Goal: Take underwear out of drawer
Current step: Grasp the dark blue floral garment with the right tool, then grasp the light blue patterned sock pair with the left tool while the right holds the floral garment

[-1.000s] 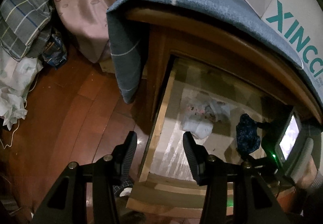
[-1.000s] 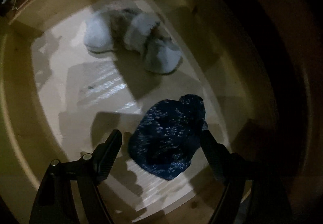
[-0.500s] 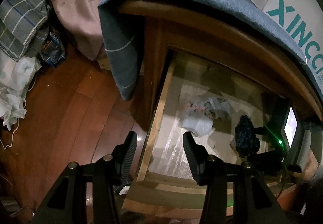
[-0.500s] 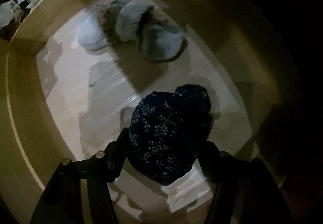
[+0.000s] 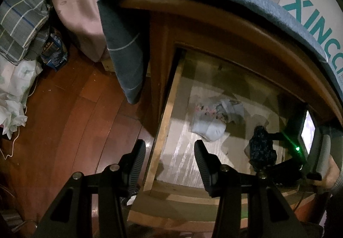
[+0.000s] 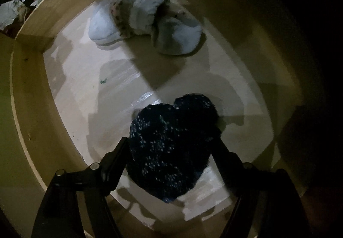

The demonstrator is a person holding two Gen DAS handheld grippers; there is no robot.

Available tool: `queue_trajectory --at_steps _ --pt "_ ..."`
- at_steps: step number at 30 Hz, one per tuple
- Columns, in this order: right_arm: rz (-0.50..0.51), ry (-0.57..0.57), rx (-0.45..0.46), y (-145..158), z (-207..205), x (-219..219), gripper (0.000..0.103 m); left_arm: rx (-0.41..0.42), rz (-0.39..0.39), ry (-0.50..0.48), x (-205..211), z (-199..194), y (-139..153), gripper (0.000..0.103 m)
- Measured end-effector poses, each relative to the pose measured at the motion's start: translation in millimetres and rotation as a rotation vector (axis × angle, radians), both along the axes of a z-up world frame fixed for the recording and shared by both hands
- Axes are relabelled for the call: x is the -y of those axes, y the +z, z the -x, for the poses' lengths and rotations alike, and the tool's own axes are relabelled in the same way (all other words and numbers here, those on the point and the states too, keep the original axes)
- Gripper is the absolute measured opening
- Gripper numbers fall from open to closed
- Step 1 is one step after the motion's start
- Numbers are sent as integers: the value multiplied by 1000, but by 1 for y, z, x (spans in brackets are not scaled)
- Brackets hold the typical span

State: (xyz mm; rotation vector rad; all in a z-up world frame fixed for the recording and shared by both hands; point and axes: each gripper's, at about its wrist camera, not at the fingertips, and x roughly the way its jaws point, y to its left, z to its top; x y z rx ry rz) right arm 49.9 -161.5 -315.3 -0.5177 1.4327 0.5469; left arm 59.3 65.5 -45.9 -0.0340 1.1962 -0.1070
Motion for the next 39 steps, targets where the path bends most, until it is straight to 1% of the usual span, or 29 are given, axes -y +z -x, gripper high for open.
queue_trajectory --at_steps 5,7,9,10,11,12,13,18,19,21,26,27,28,29,30,32,33,34,35,36,37,39 --pt "-22 0 1 -19 6 -3 77 -2 -12 -15 4 1 -2 48" --pt "-14 13 -4 -23 6 -6 72 -5 -20 -19 4 2 -4 48" --pt "-8 12 -10 -24 -2 -4 63 -6 -21 -22 5 1 -4 48" --pt "-2 11 -13 -27 -2 -4 60 -8 -28 -26 6 2 -5 48" --pt "2 11 -17 -27 -3 -7 54 -11 -32 -30 7 1 -6 48" --pt "12 13 -20 -25 -12 -9 44 -15 -36 -35 8 1 -8 48" --pt "20 7 -25 -26 -14 -10 41 -16 -38 -39 9 1 -8 48" --pt "63 4 -59 -41 -11 -18 33 -4 -53 -38 12 0 -10 48" --pt "76 -1 -50 -43 -10 -20 32 -1 -60 -39 13 1 -10 48" --pt "85 -23 -60 -44 -5 -25 32 4 -80 -51 16 1 -11 48" --pt "83 -123 -39 -34 -2 -33 32 9 -115 -88 24 2 -14 48" --pt "73 -159 -46 -32 -1 -33 32 3 -109 -96 25 2 -15 48" --pt "48 -201 -48 -26 -5 -37 32 -4 -96 -105 27 1 -16 48" --pt "1 -251 -31 -19 -5 -37 32 -11 -85 -117 29 1 -17 48" --pt "-26 -283 -30 -17 -5 -36 32 -22 -84 -148 34 1 -19 48" --pt "-105 -389 -25 -12 -3 -34 32 -11 -121 -196 43 5 -20 48" --pt "-130 -427 -16 -8 -9 -31 32 3 -132 -221 48 7 -18 48" --pt "-163 -473 -17 -7 -7 -32 32 11 -137 -242 51 9 -17 48" --pt "-176 -504 -11 -5 0 -35 32 17 -140 -260 53 10 -17 48" --pt "-187 -543 -3 -3 -2 -39 32 19 -135 -270 54 12 -16 48" --pt "-202 -582 -2 1 4 -49 32 20 -140 -289 57 13 -16 48" --pt "-214 -646 15 5 9 -53 32 15 -164 -335 64 14 -18 48"
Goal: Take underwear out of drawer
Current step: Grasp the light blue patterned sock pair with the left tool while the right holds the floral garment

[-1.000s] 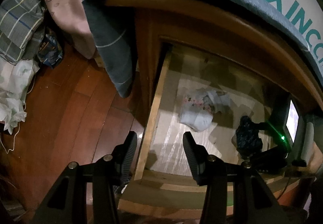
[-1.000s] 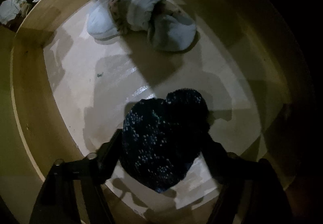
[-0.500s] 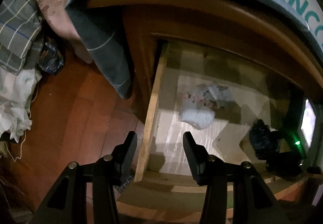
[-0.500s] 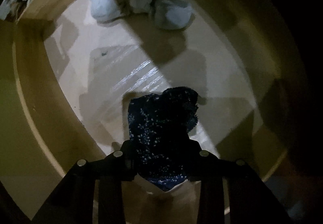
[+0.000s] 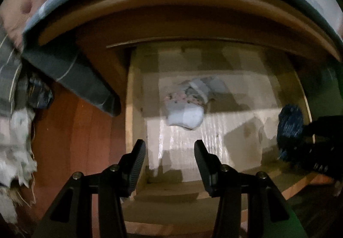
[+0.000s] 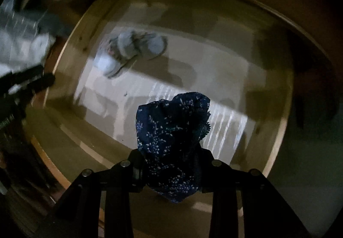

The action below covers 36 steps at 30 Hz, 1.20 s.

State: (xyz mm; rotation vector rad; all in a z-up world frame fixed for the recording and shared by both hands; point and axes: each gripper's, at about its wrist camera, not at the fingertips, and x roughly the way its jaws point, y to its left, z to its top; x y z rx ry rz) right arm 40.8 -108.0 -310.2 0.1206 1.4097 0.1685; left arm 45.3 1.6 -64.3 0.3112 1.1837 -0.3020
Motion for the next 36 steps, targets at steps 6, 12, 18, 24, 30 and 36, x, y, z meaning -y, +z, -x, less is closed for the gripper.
queue_trajectory --at_steps 6,12,18,24,30,36 --pt "-47 -154 27 27 25 56 32 -12 -98 -127 21 -3 -17 48" --pt "-65 -126 28 36 27 70 32 62 -196 -321 48 -4 -28 48" --pt "-98 -146 41 40 26 69 33 36 -230 -424 64 -13 -45 48" --pt "-111 -189 32 37 29 82 33 -21 -273 -497 69 -25 -65 48" --pt "-148 -205 16 37 30 87 34 -64 -289 -548 79 -27 -75 48" --pt "-154 -190 15 37 29 82 34 -66 -342 -634 92 -28 -85 48"
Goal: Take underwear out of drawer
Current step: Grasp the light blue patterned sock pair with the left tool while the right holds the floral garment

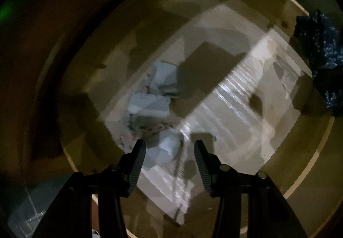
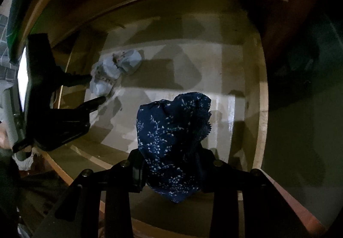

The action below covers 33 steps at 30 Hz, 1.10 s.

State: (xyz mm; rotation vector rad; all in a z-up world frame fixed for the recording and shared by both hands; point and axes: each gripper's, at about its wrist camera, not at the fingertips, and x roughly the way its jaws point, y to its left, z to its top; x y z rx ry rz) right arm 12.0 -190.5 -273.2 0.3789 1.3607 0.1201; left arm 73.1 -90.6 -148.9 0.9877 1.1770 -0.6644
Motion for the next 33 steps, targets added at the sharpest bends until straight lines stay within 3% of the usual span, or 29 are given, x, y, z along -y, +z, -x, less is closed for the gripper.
queue_trajectory --at_steps 4,7,14,18,23,27,33 --pt "-15 -5 -9 -1 0 1 34 16 -3 -15 4 -5 -4 48" --pt "-24 -6 -9 0 0 1 34 -21 24 21 4 -15 -6 48" --pt "-38 1 -11 -1 0 0 34 2 -12 -6 6 -21 -14 47" --pt "-36 7 -6 1 1 0 34 3 -45 3 4 -21 -19 26" --pt "-30 9 -9 -1 -1 -1 35 -125 -45 57 -6 -23 -17 17" --pt "-29 12 2 2 -1 -1 36 -236 -45 100 -21 -15 -14 17" --pt "-9 26 12 5 1 -1 36 -263 -46 169 -31 -9 2 17"
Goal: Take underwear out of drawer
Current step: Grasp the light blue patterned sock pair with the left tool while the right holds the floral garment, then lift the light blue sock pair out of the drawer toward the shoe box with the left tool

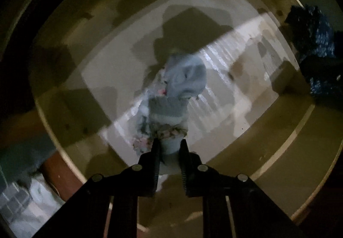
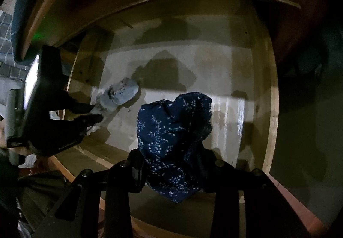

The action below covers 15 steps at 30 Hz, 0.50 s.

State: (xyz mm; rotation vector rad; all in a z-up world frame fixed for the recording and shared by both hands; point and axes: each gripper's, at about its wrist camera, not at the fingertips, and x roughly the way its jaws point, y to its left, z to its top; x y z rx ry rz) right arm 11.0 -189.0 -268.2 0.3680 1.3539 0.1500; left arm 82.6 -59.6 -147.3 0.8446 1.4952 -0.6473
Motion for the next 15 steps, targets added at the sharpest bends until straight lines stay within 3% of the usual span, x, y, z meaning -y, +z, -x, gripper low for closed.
queue_trajectory --at_steps 4,11,15 --pt "15 11 0 1 1 -1 36 4 22 63 -2 -3 6 21" --pt "9 11 -20 -2 -1 0 36 -6 15 113 -16 -12 6 47" --pt "7 15 -20 -2 -2 -3 36 -5 4 135 -17 -25 -6 48"
